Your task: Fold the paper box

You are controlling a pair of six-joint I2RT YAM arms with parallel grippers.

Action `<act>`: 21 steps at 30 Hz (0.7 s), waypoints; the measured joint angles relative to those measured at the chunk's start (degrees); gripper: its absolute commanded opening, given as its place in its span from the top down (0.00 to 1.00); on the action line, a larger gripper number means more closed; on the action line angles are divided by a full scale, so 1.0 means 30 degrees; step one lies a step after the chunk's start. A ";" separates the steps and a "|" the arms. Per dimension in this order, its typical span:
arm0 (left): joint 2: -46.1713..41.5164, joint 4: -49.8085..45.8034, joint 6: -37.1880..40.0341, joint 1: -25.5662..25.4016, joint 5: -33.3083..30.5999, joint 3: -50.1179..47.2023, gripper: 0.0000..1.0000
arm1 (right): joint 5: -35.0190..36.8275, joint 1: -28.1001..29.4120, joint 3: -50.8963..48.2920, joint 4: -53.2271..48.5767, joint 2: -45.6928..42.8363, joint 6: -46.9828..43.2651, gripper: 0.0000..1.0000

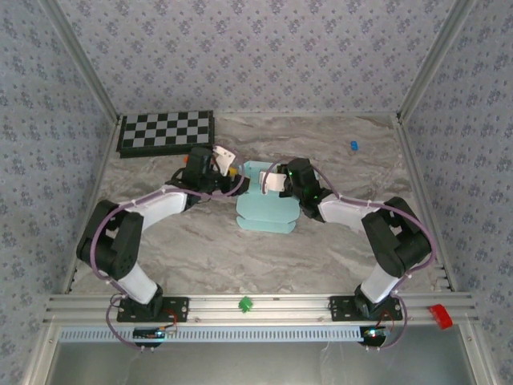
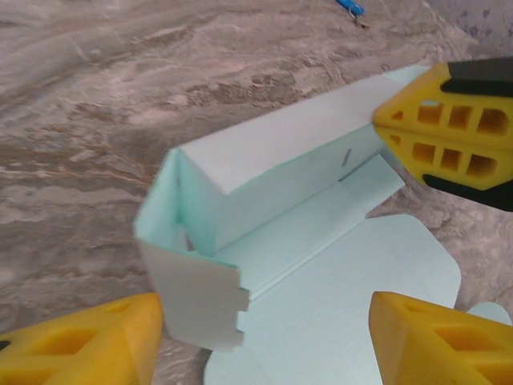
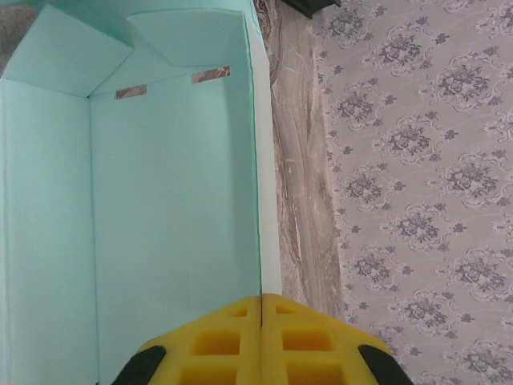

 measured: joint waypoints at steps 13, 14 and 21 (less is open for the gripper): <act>0.0102 0.0612 -0.0816 0.1107 -0.1239 -0.0969 0.46 | 0.0000 0.0022 0.0197 -0.0095 0.0058 0.0007 1.00; 0.0138 0.0597 -0.0889 0.1166 -0.1515 -0.0969 0.47 | 0.0000 0.0044 0.0197 -0.0095 0.0066 0.0007 1.00; 0.1566 0.0379 -0.0765 0.1392 -0.1494 -0.0503 0.47 | 0.0000 0.0073 0.0204 -0.0117 0.0095 0.0051 1.00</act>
